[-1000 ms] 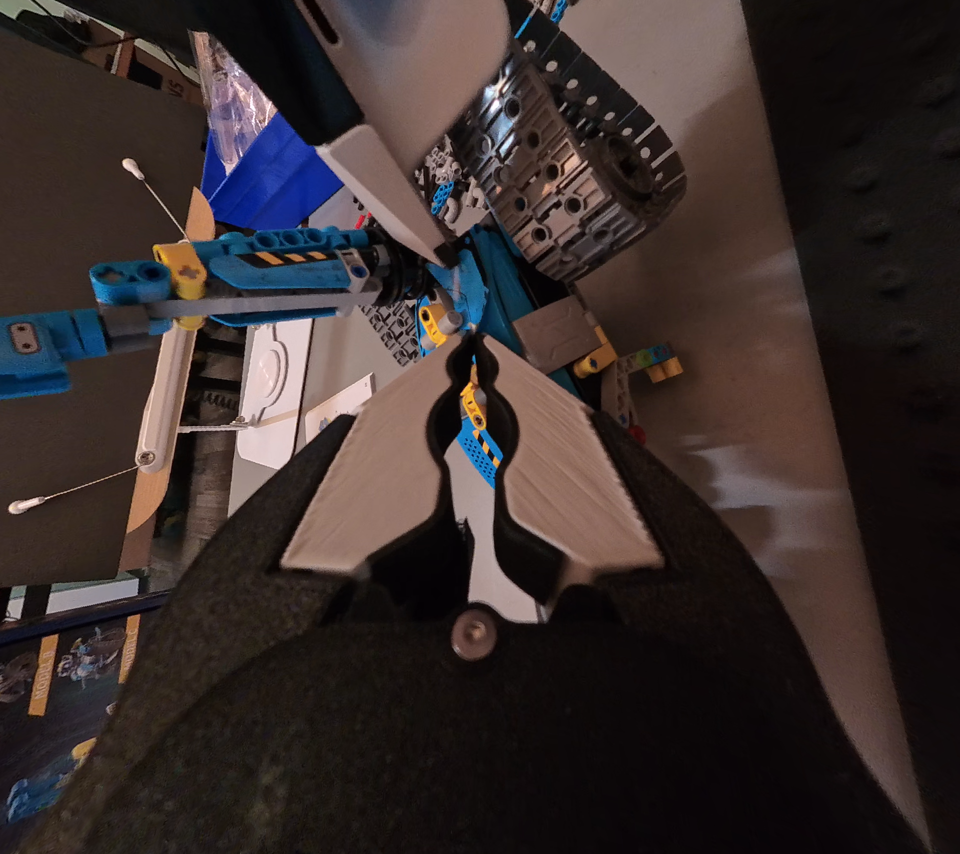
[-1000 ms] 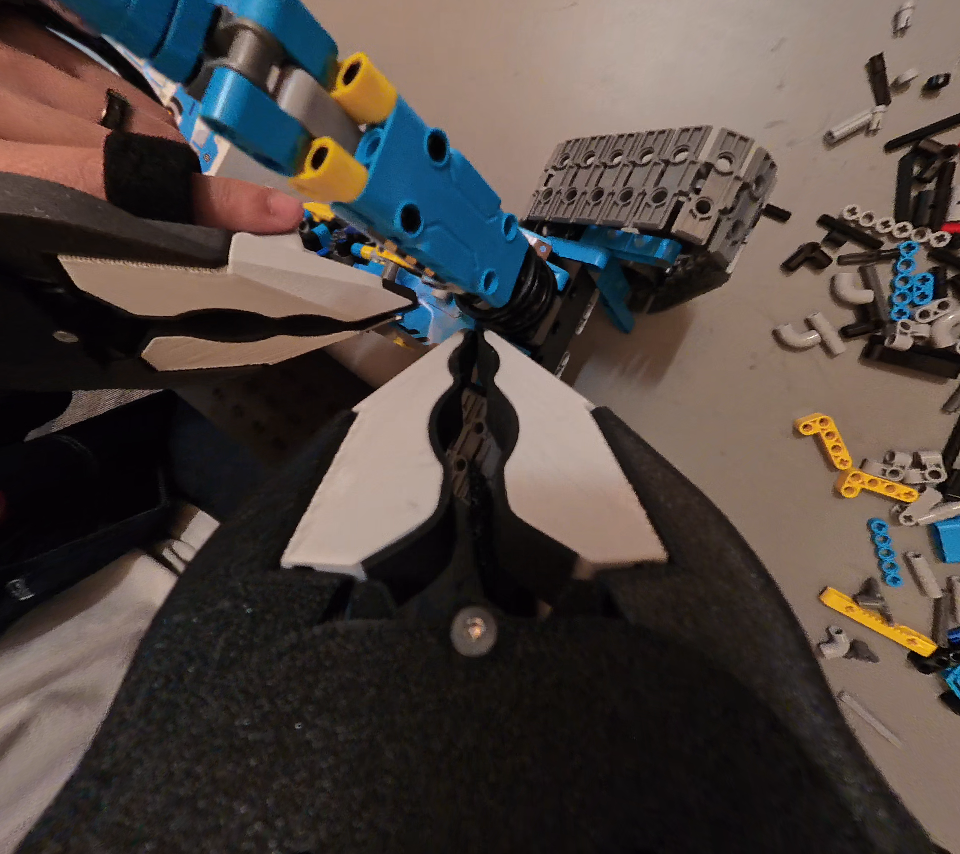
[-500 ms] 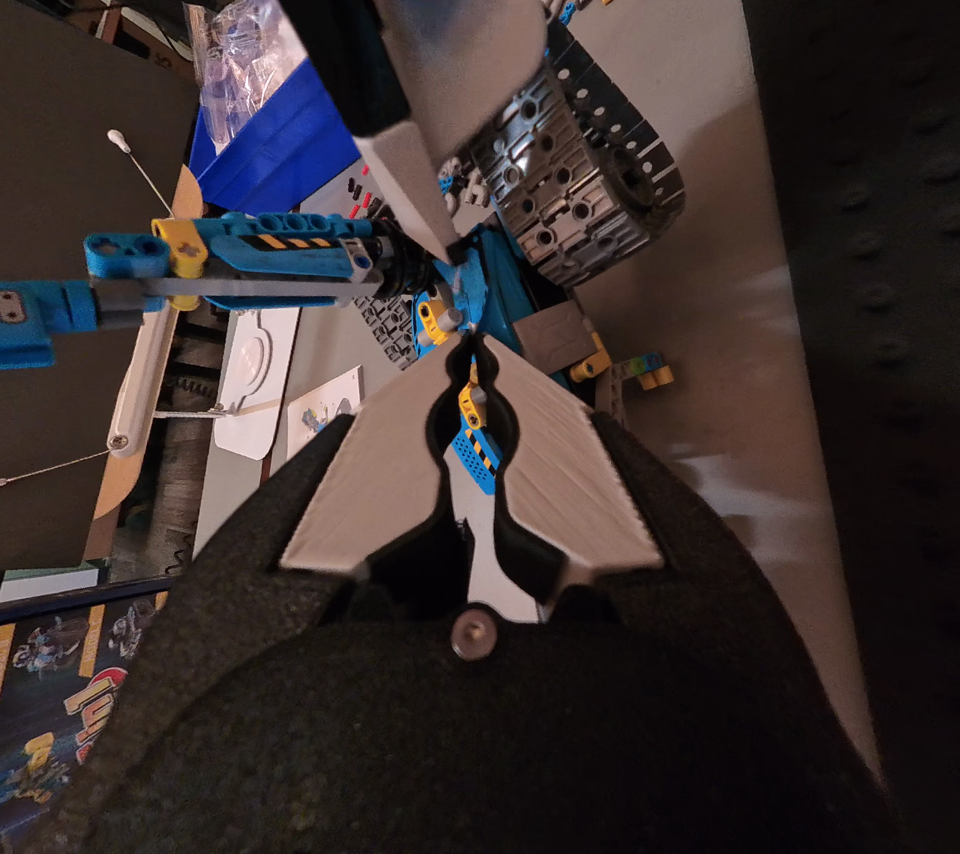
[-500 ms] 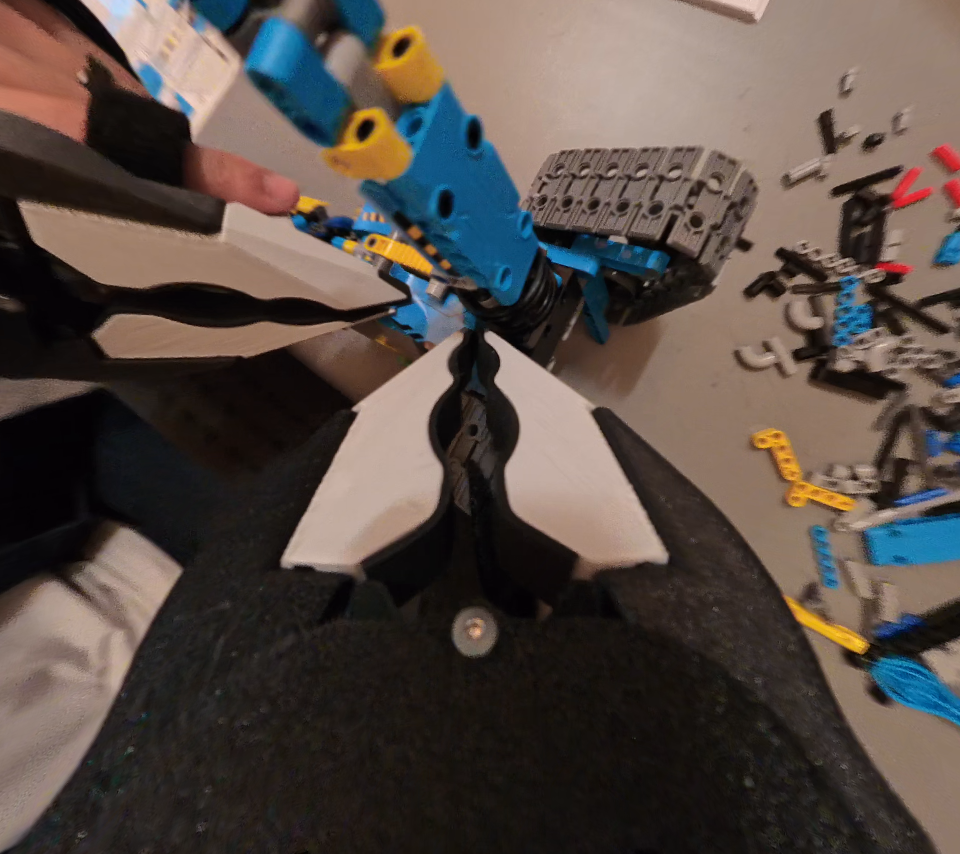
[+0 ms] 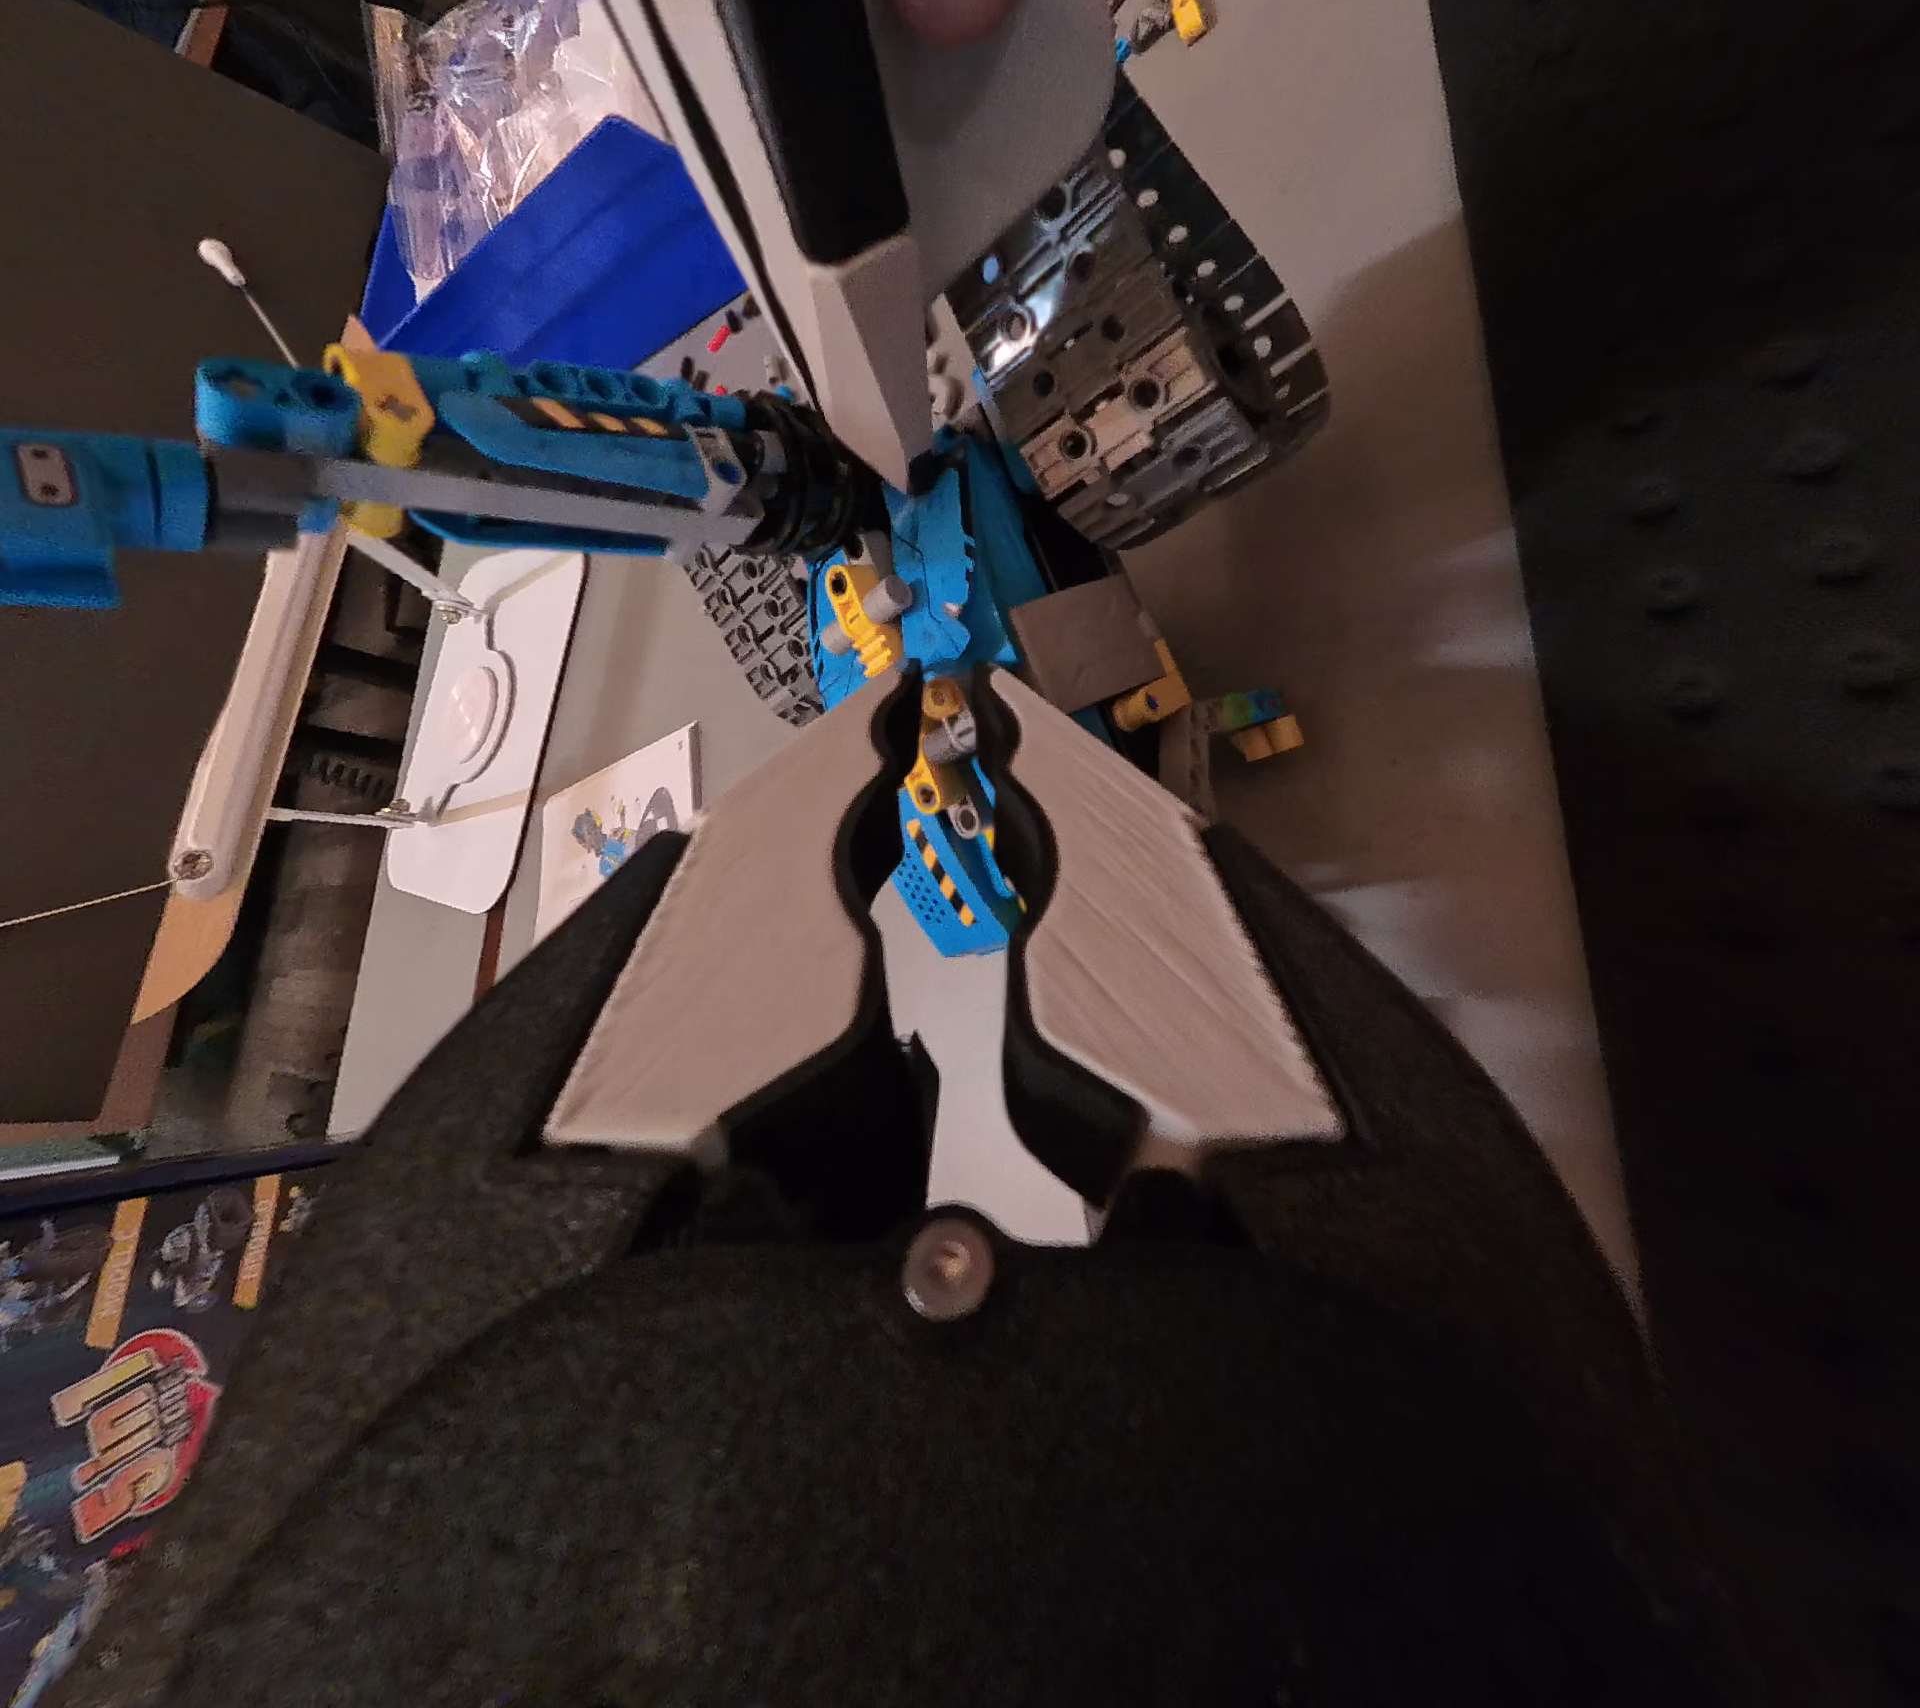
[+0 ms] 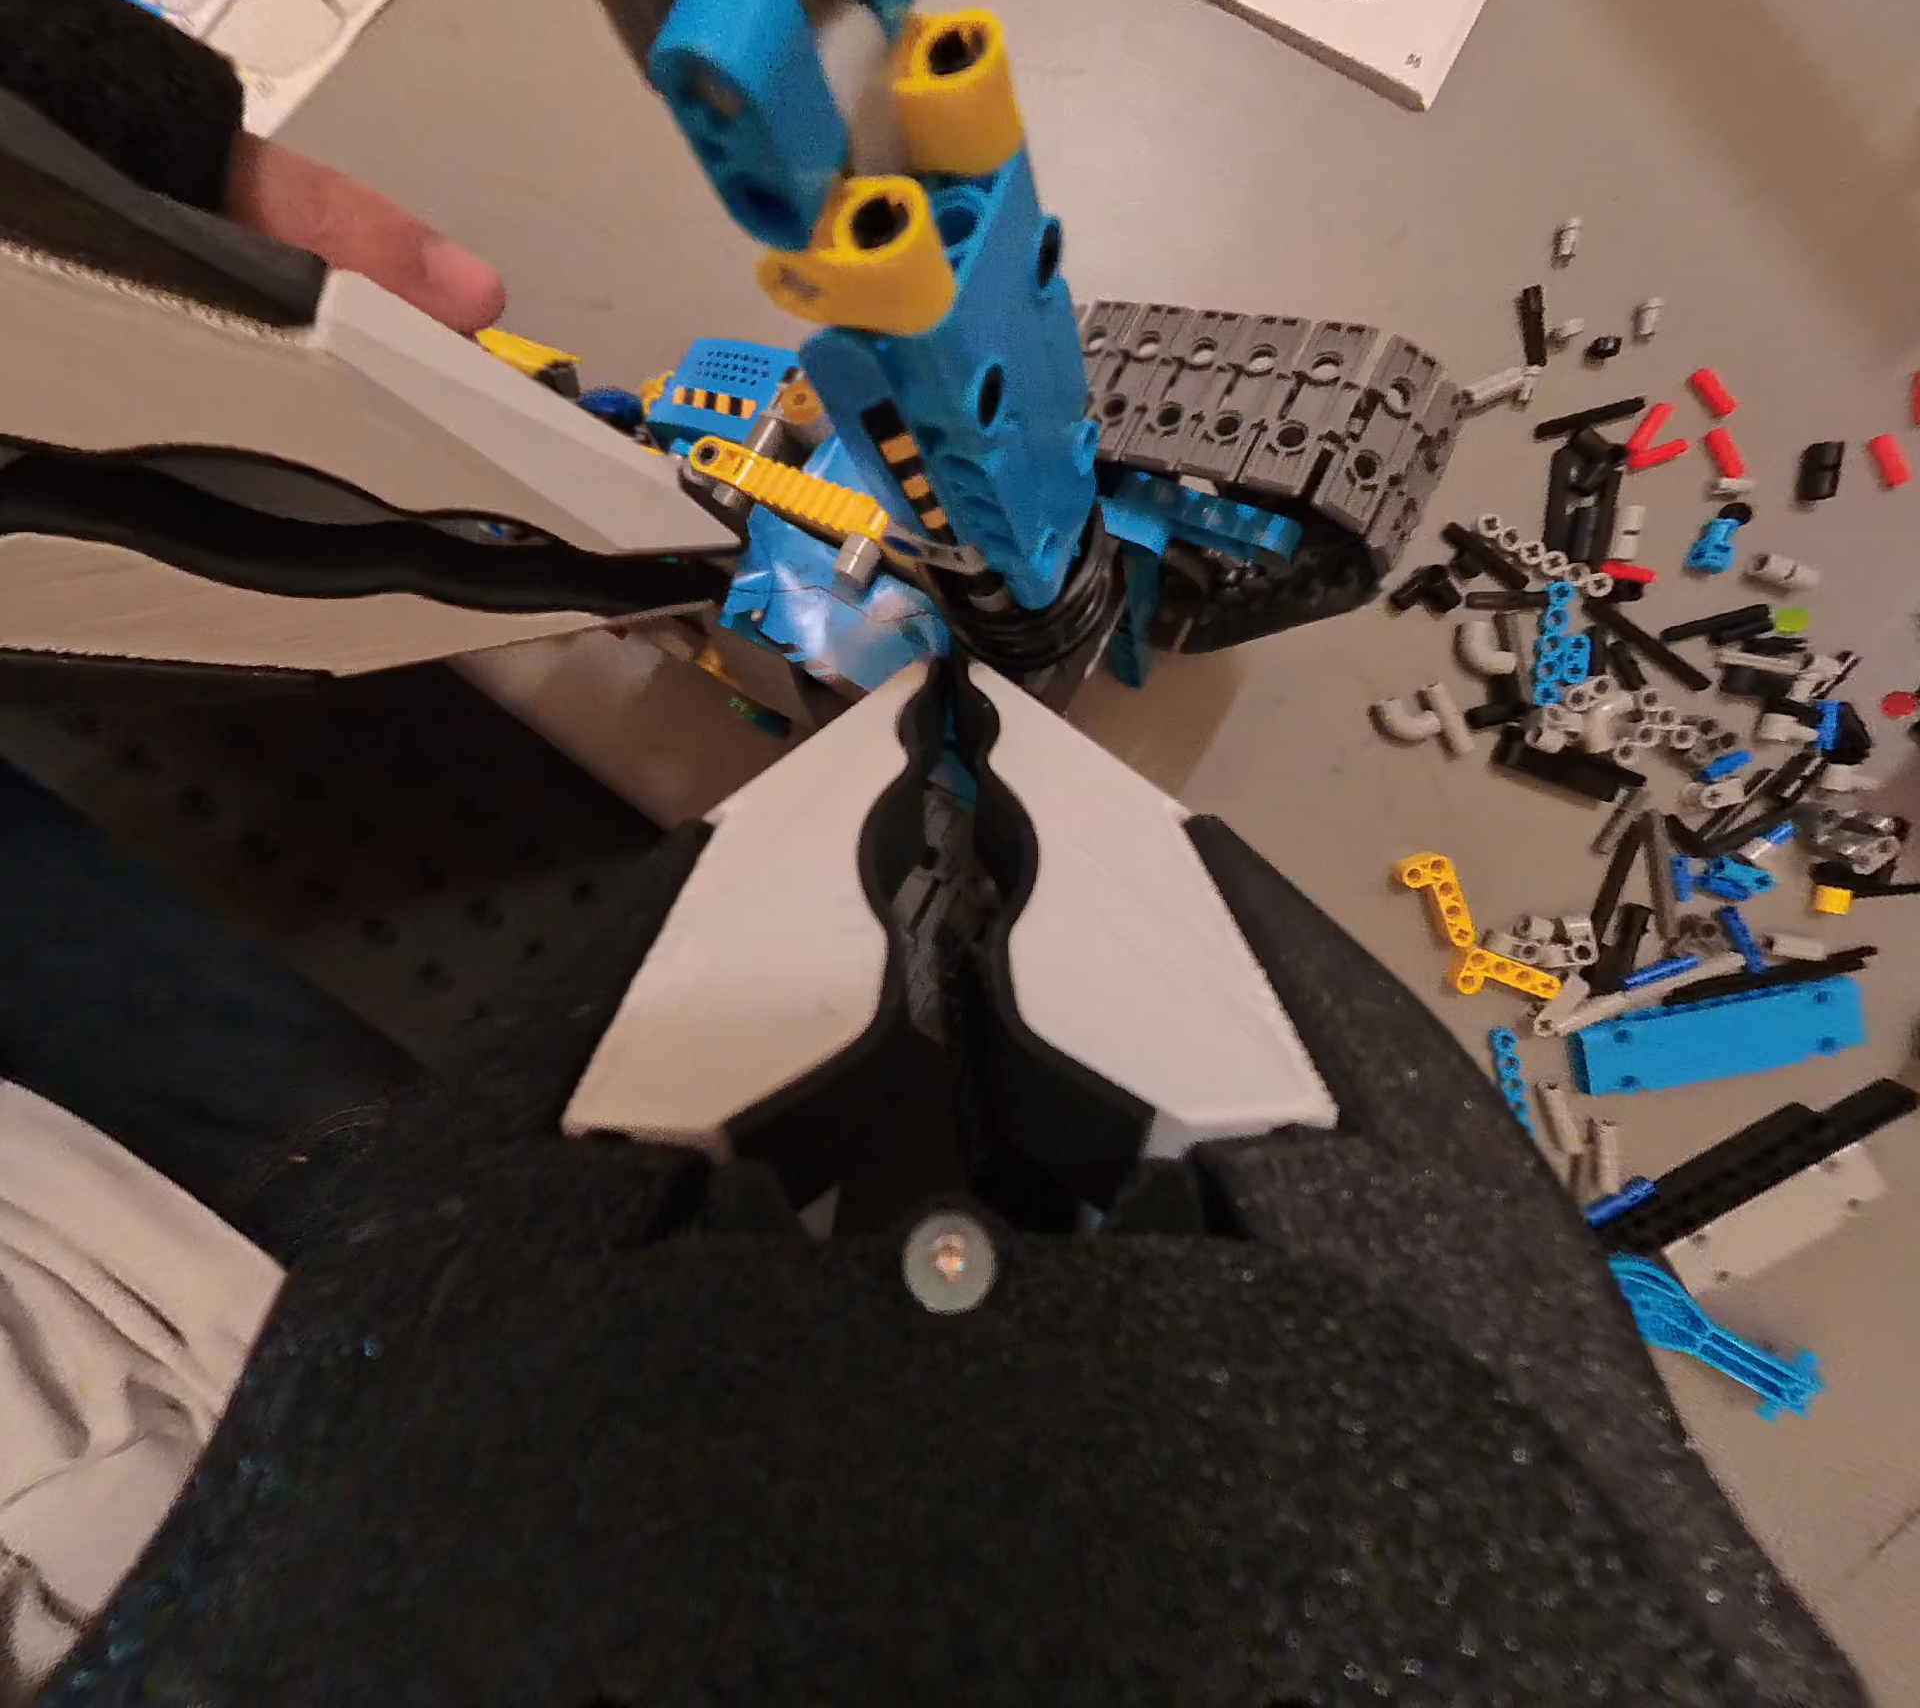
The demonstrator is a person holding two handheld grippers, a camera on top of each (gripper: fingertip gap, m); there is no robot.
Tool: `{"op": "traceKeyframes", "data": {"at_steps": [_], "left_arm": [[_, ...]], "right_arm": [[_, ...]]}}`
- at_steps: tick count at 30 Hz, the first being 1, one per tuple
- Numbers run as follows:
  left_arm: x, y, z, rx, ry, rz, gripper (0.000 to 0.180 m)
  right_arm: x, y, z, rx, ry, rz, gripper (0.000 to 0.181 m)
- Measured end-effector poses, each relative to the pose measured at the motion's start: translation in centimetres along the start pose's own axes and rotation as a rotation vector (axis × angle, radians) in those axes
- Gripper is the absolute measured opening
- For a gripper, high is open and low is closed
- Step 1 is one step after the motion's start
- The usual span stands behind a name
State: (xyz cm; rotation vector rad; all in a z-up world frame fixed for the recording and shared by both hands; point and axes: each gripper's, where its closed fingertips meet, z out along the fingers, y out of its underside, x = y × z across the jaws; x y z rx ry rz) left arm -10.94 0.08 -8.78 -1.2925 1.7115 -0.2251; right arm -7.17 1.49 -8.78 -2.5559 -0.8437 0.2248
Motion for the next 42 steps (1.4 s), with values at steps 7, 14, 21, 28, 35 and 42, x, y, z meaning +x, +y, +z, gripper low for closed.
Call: {"op": "traceKeyframes", "data": {"at_steps": [7, 14, 21, 28, 35, 42], "left_arm": [[-0.5, -1.0, -1.0, 0.119, 0.038, -0.112, 0.011], [-0.3, -0.3, -0.4, 0.174, 0.057, -0.195, 0.027], [0.3, 0.2, 0.3, 0.203, 0.101, -0.271, 0.027], [0.2, 0.3, 0.5, 0.214, 0.098, -0.293, 0.023], [0.1, 0.6, 0.5, 0.217, 0.099, -0.304, 0.024], [0.0, 0.7, 0.4, 0.231, 0.111, -0.328, 0.021]], "right_arm": [[0.4, 0.3, -0.6, 0.059, 0.019, 0.011, 0.004], [-0.8, 0.2, -2.8, 0.183, -0.028, -0.091, 0.027], [-3.0, 0.8, -1.5, 0.239, 0.131, -0.533, 0.045], [-1.8, 1.0, 0.3, 0.08, 0.142, -0.54, 0.046], [-3.1, 0.6, -0.5, 0.137, 0.083, -0.54, 0.044], [-5.0, 0.1, 0.9, 0.209, 0.166, -0.682, 0.041]]}}
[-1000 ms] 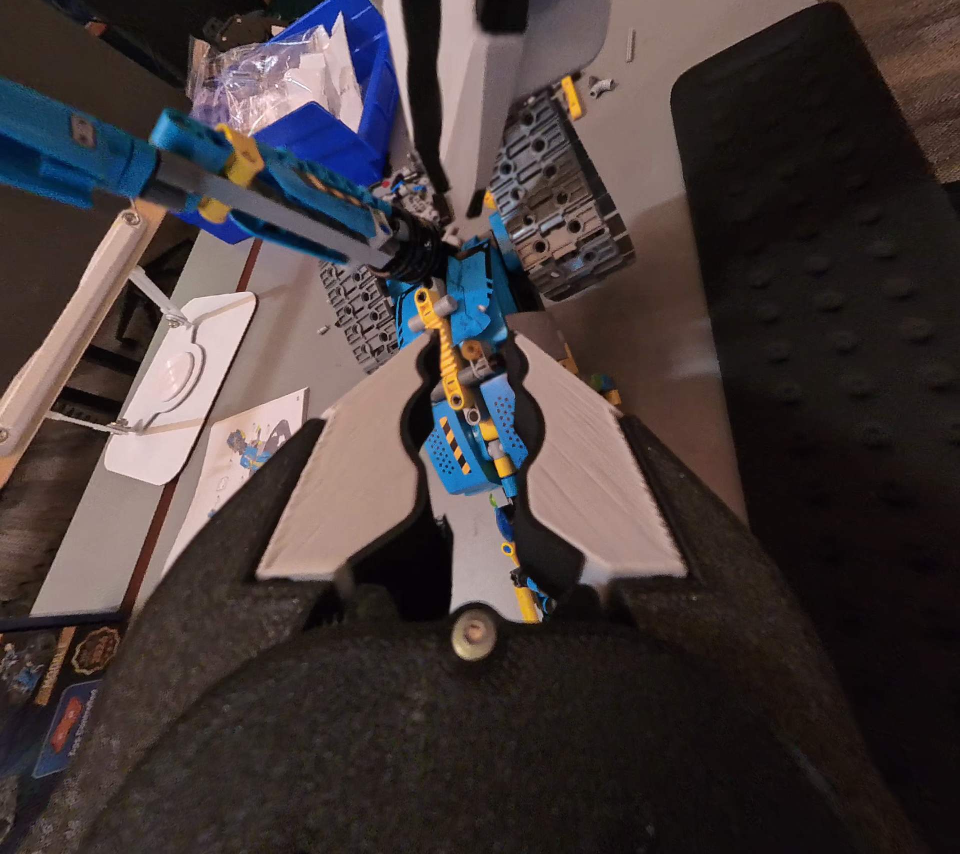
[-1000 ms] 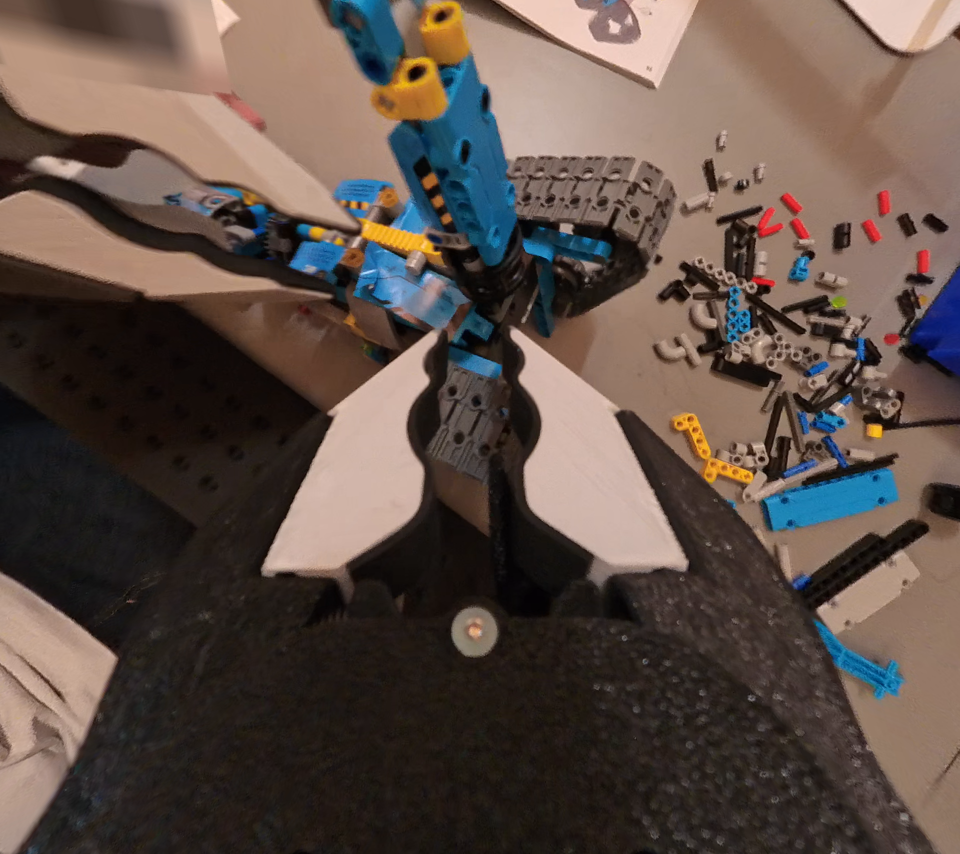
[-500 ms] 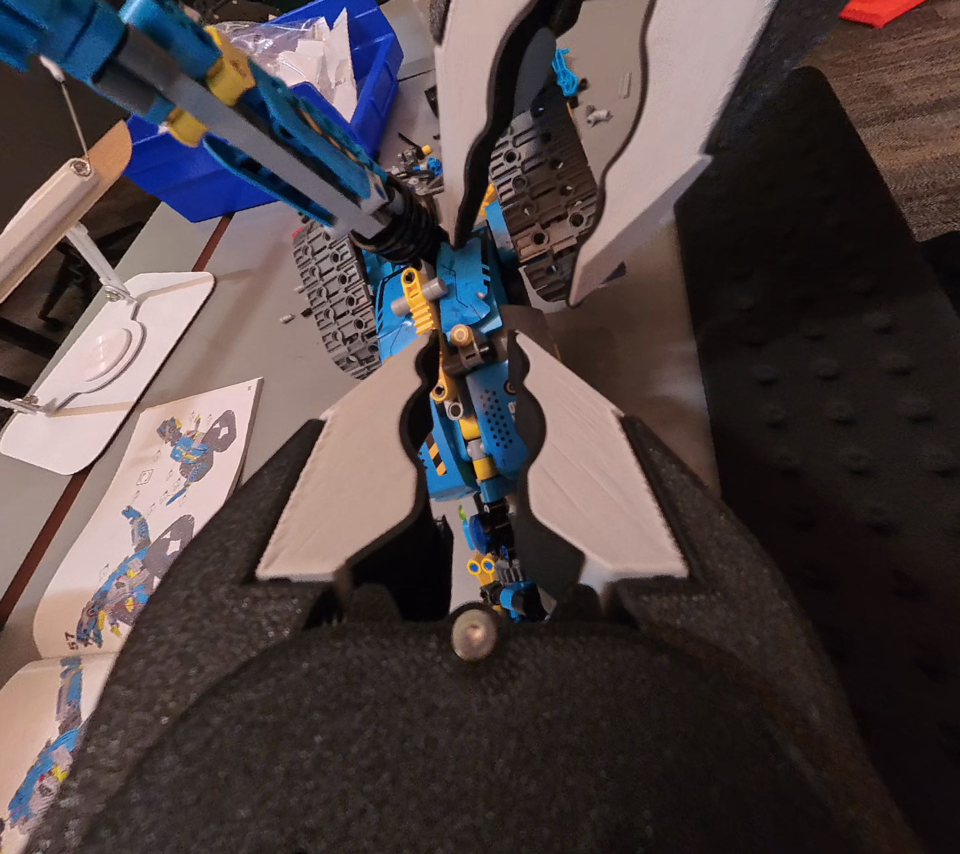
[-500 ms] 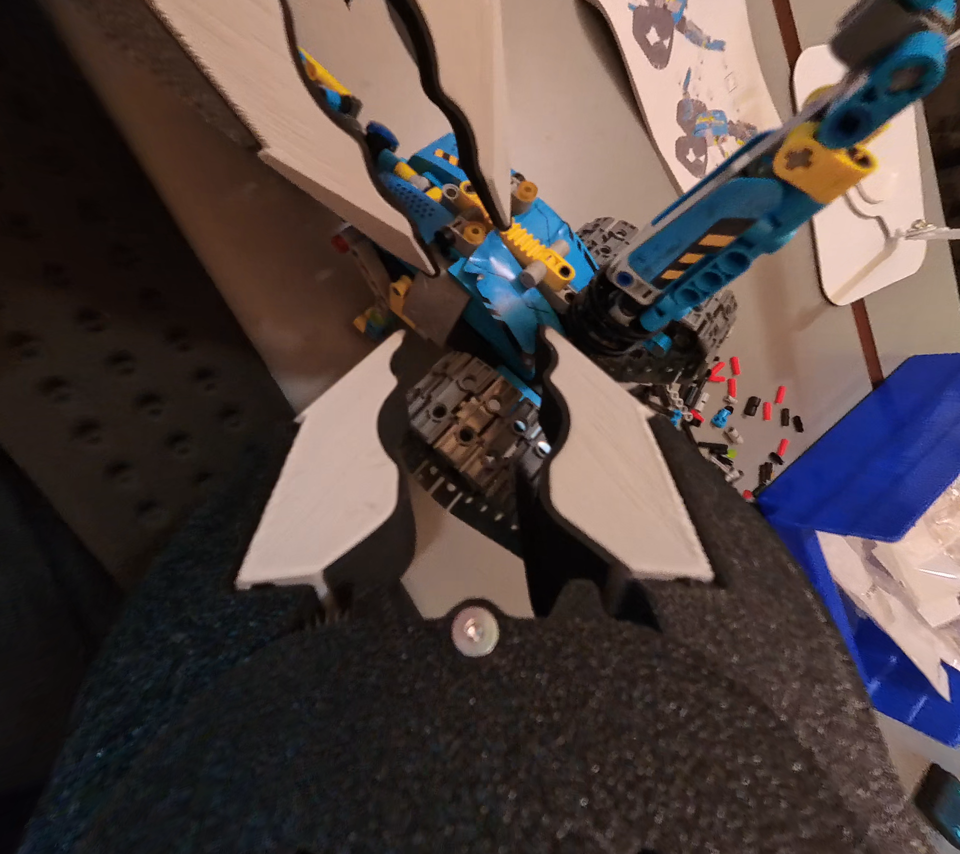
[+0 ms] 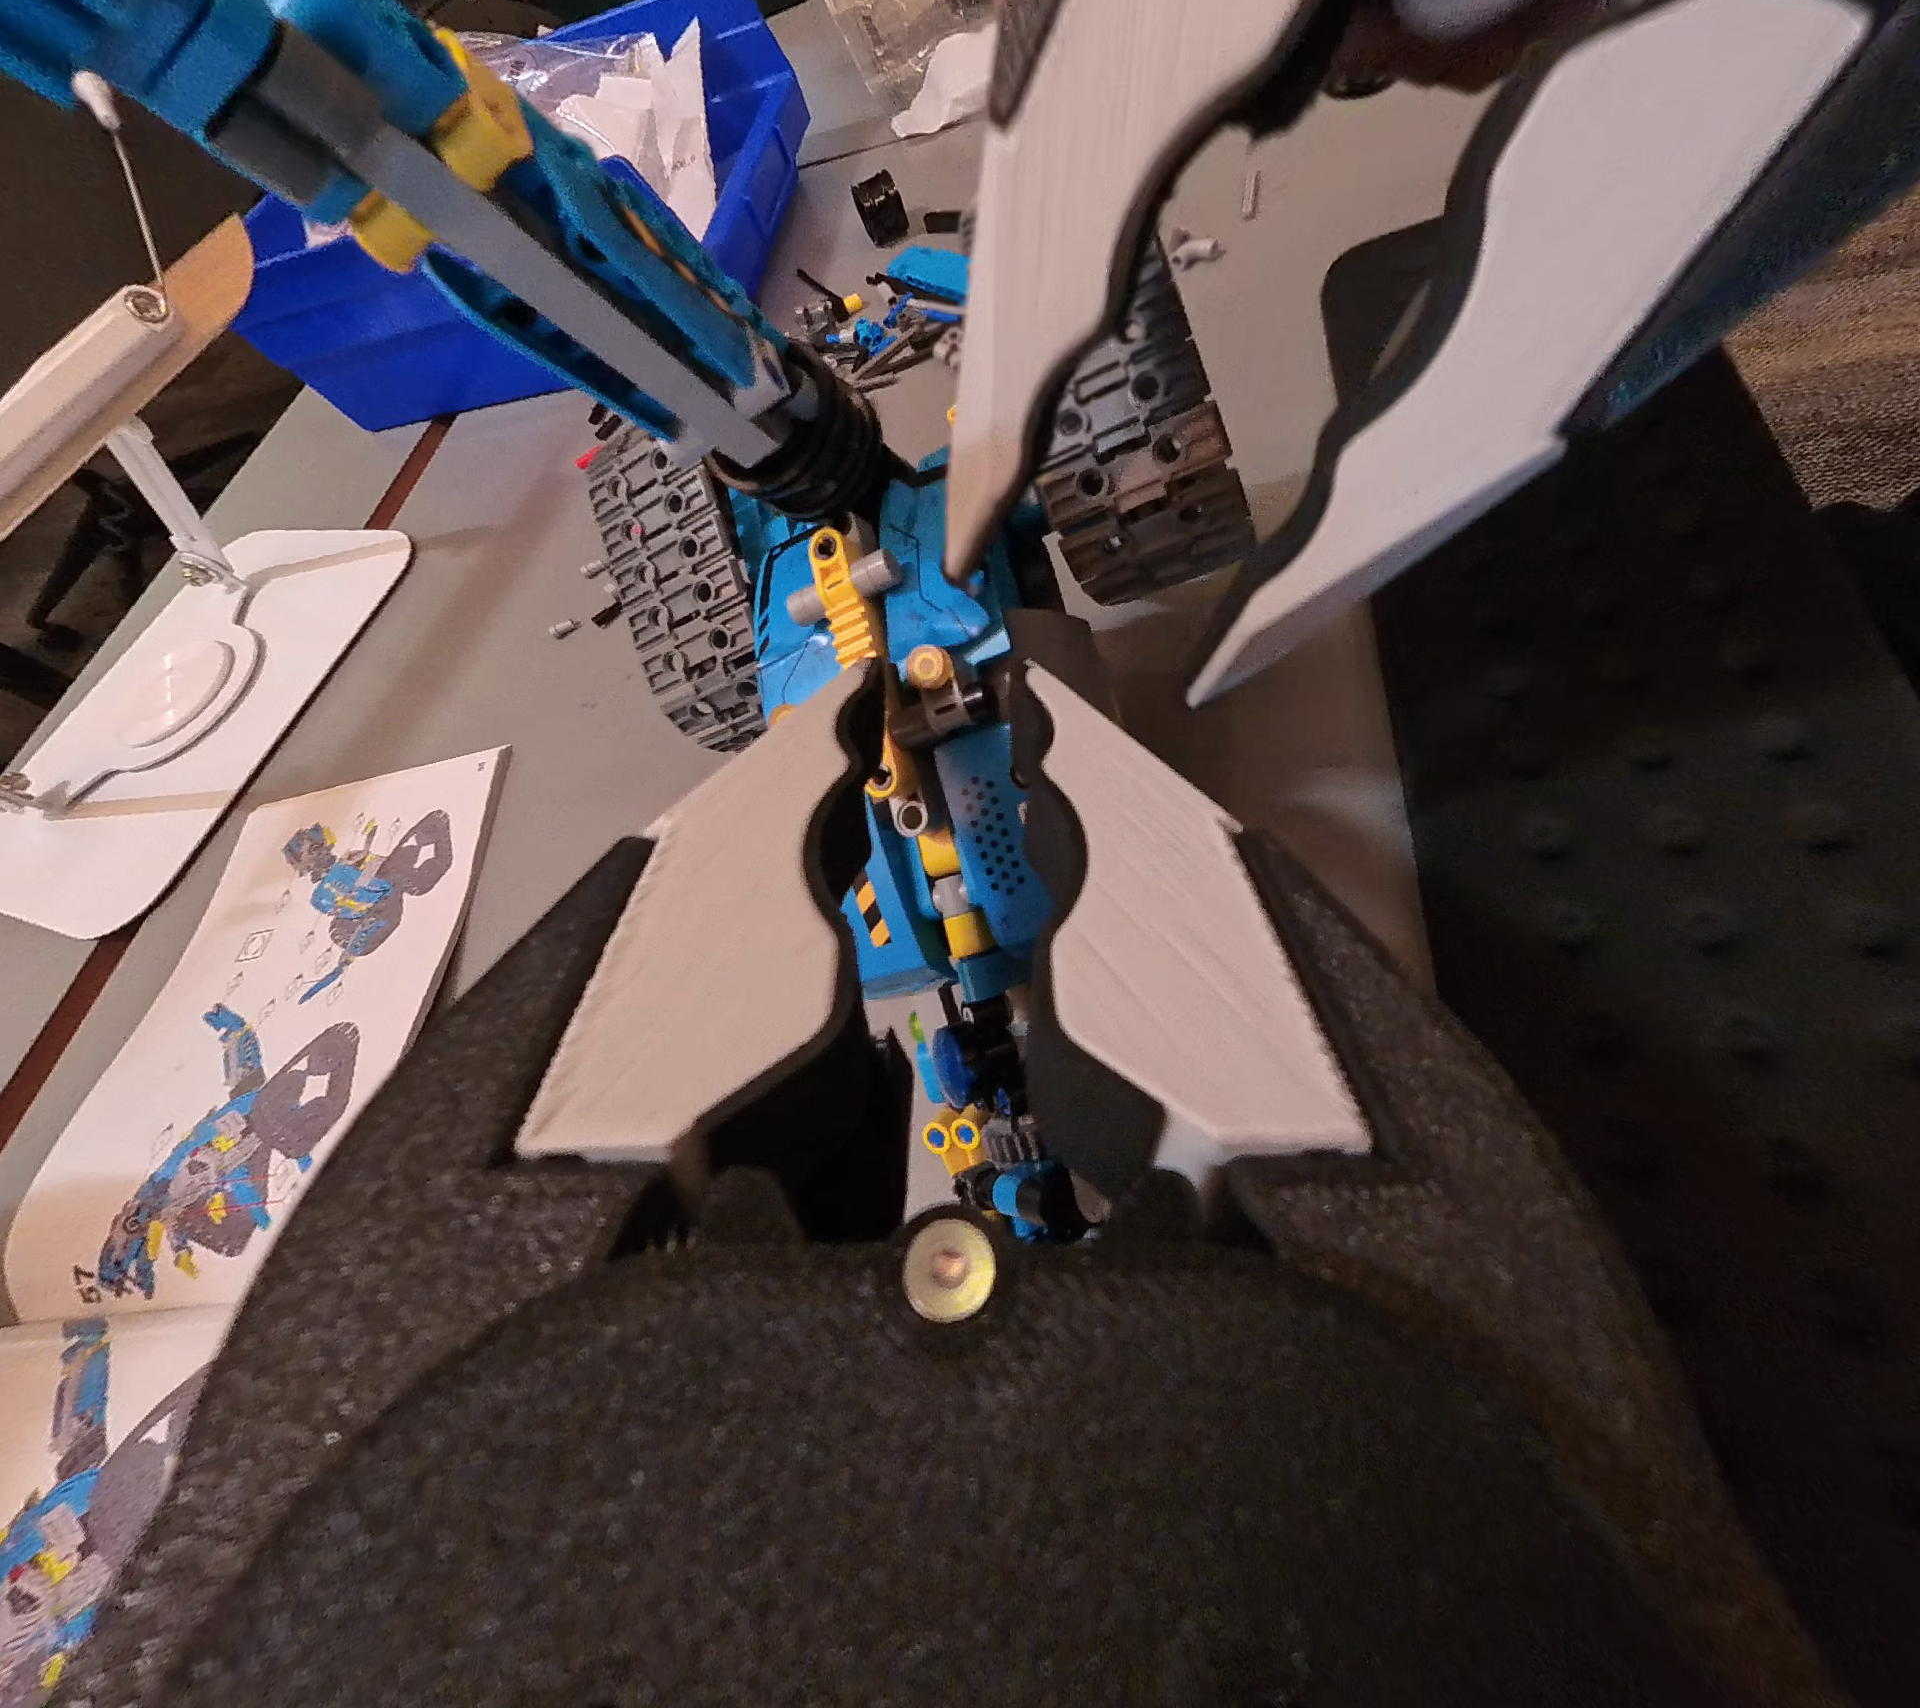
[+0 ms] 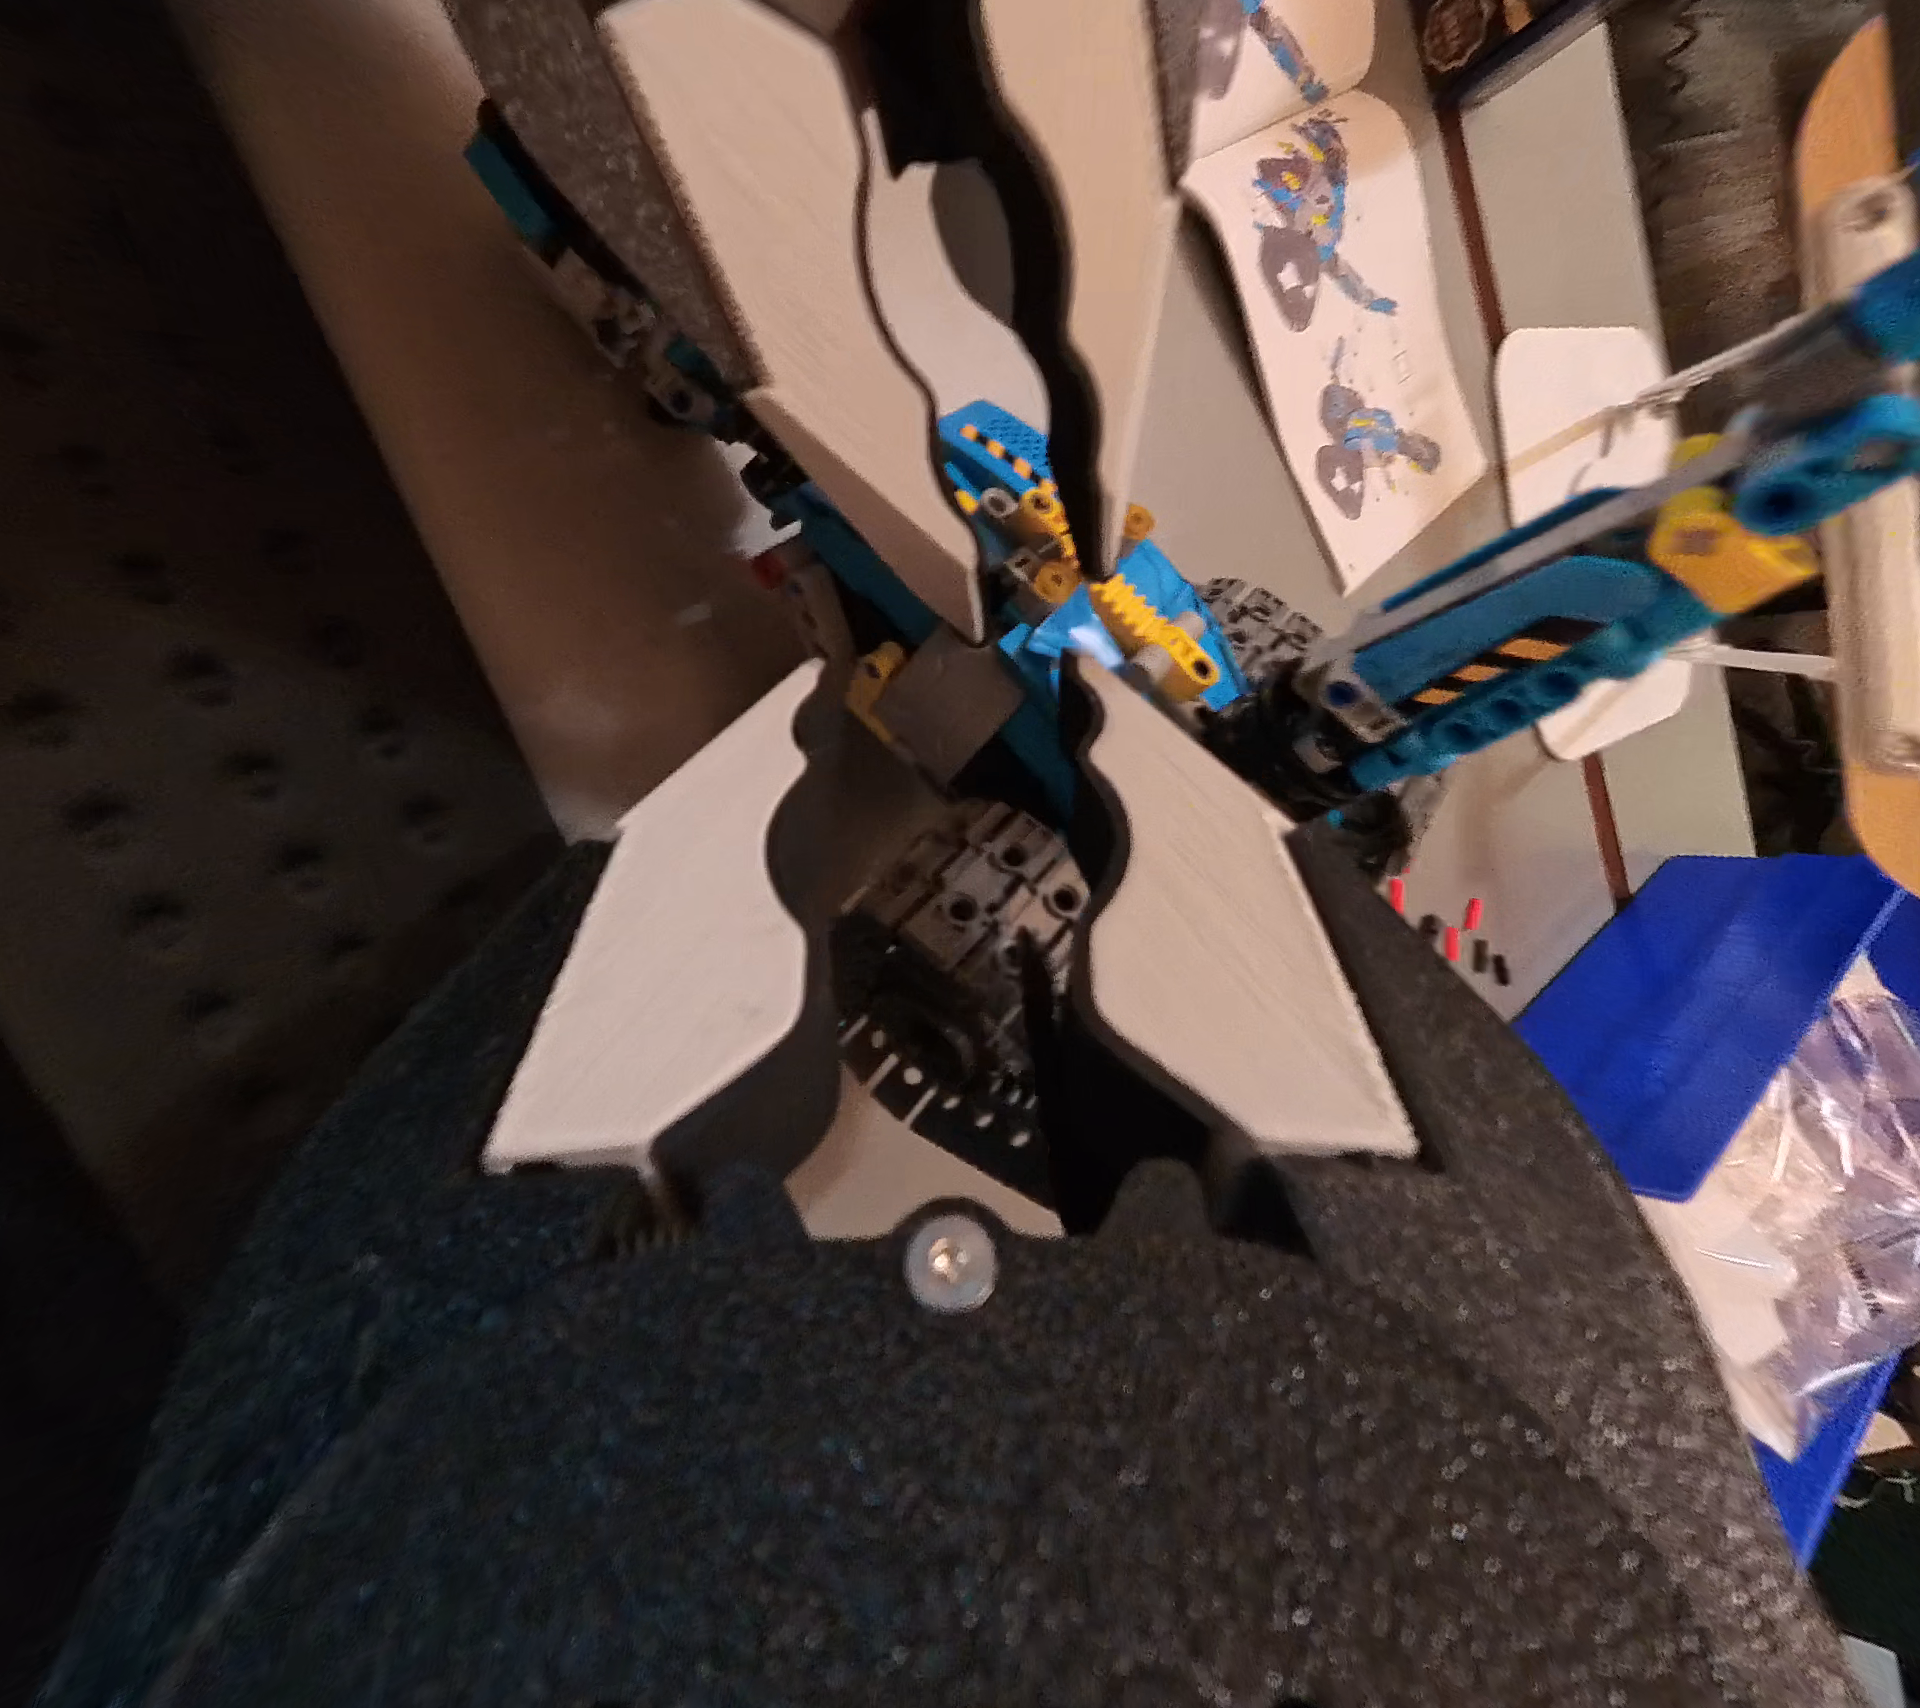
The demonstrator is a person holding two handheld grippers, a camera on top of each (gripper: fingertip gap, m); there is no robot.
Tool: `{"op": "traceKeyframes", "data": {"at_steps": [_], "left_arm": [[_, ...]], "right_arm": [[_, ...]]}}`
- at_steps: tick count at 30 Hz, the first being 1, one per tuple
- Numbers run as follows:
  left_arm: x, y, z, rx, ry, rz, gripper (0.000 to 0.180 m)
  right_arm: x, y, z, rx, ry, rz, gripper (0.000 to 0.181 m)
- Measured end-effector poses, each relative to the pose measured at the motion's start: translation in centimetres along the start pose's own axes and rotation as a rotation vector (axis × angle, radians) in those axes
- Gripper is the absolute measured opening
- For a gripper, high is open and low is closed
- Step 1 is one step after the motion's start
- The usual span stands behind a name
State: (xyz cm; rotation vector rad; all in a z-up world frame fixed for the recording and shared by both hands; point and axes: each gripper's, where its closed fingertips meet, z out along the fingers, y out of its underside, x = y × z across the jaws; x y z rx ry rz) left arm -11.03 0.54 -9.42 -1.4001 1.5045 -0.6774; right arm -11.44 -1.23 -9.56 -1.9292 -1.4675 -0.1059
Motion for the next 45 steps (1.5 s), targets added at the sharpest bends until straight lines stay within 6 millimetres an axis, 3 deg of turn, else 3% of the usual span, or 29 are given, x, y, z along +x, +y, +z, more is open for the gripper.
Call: {"op": "traceKeyframes", "data": {"at_steps": [6, 11, 16, 22, 26, 36, 40, 45], "left_arm": [[-0.2, 0.1, -0.1, 0.004, -0.001, -0.01, 0.02], [-0.3, 0.2, -0.2, 0.005, 0.004, -0.025, 0.022], [-0.4, 0.2, -0.2, 0.003, 0.002, -0.023, 0.022], [-0.4, 0.3, -0.2, 0.011, 0.015, -0.042, 0.023], [-0.4, 0.1, -0.3, 0.029, 0.056, -0.134, 0.022], [-0.1, -1.2, -0.6, 0.092, 0.194, -0.395, 0.015], [-1.0, -2.0, -1.1, 0.161, 0.22, -0.492, 0.013], [-2.0, -1.1, -1.5, 0.148, 0.205, -0.51, 0.007]], "right_arm": [[-0.8, 0.0, -0.3, -0.011, 0.013, -0.05, 0.035], [0.9, -0.5, -0.4, -0.015, 0.071, -0.038, 0.036], [0.0, 0.0, 0.6, -0.04, 0.032, -0.048, 0.034], [-0.9, -0.8, -0.1, 0.026, -0.052, 0.029, 0.029], [0.8, -0.1, -0.3, 0.019, 0.017, 0.062, 0.032], [0.5, 0.3, 0.2, 0.009, 0.048, 0.059, 0.033], [1.0, -0.5, 0.1, 0.056, 0.083, 0.107, 0.029], [1.4, -1.0, 0.1, 0.085, 0.111, 0.22, 0.015]]}}
